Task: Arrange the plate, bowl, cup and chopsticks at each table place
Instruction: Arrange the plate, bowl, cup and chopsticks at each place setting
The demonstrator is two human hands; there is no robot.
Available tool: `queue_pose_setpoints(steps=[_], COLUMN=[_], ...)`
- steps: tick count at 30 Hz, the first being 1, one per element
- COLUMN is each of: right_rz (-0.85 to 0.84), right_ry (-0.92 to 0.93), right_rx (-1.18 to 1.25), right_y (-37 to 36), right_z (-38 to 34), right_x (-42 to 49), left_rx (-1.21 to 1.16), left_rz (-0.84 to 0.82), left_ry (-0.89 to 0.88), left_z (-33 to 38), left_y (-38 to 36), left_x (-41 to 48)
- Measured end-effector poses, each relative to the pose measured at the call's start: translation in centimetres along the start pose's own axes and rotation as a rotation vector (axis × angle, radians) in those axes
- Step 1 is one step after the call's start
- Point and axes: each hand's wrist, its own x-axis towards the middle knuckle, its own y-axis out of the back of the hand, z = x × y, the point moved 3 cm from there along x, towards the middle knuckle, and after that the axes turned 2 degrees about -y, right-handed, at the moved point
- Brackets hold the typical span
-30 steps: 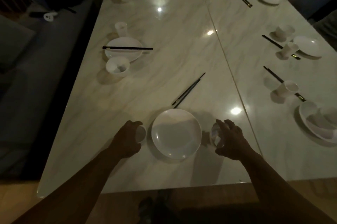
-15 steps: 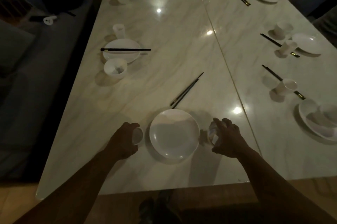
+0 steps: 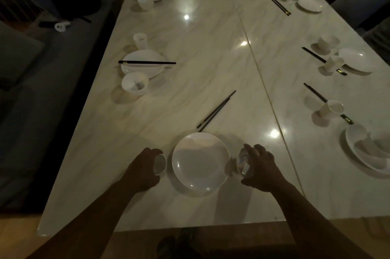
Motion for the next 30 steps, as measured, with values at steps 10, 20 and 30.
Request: queue_pose_setpoints(steps=[10, 20, 30], right_rz=[-0.043, 0.212, 0.134], right_ry=[-0.035, -0.121, -0.088], right_rx=[0.021, 0.211, 0.285], right_y=[1.1, 5.7, 4.9], right_z=[-0.8, -4.3, -9.1], right_x=[-0.6, 6.1, 17.3], left_rx=[0.041, 0.011, 0.003], left_rz=[-0.134, 0.022, 0.037], left_ry=[-0.044, 0.010, -0.026], left_z=[-1.0, 2.0, 3.7], left_y=[0.4, 2.3, 1.8], left_x=[0.7, 7.3, 14.9])
